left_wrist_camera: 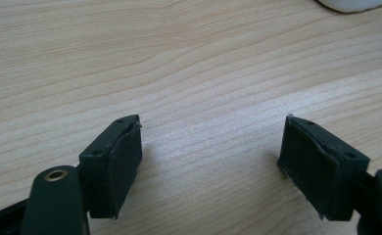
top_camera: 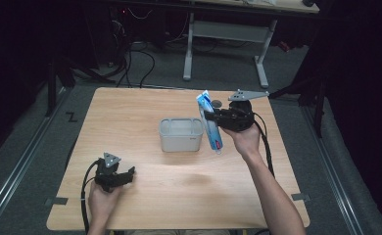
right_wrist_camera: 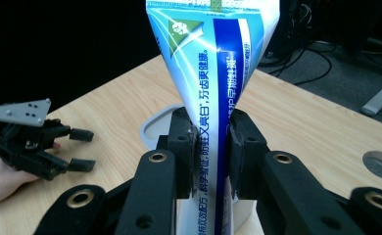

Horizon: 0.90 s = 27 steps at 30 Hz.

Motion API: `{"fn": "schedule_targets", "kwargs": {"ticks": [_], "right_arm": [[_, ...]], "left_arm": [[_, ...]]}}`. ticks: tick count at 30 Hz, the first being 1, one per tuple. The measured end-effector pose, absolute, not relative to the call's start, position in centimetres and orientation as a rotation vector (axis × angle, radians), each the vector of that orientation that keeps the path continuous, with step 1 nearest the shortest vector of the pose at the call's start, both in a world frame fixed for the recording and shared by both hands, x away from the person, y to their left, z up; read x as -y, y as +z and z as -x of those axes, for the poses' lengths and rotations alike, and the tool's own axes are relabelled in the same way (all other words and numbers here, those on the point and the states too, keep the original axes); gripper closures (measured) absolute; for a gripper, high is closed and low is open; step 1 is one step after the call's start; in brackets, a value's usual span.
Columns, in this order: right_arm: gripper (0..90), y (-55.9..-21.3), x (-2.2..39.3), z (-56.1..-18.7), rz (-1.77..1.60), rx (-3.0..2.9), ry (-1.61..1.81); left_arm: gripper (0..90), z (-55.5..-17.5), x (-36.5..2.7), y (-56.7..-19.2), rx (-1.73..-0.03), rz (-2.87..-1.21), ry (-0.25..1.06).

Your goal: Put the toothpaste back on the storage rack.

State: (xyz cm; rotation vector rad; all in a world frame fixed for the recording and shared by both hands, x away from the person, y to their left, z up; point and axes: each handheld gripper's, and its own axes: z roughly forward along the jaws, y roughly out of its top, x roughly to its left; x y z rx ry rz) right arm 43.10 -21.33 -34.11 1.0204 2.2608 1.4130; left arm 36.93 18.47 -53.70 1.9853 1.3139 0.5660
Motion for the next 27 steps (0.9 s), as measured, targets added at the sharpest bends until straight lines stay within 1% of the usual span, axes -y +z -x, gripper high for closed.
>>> {"fn": "schedule_targets", "kwargs": {"ticks": [27], "right_arm": [[74.8, -31.9, 17.8, -46.1, -1.001, -2.237, 1.427]], "left_arm": [[23.9, -37.0, -18.4, -53.7, -1.312, -1.985, 0.565]]}}
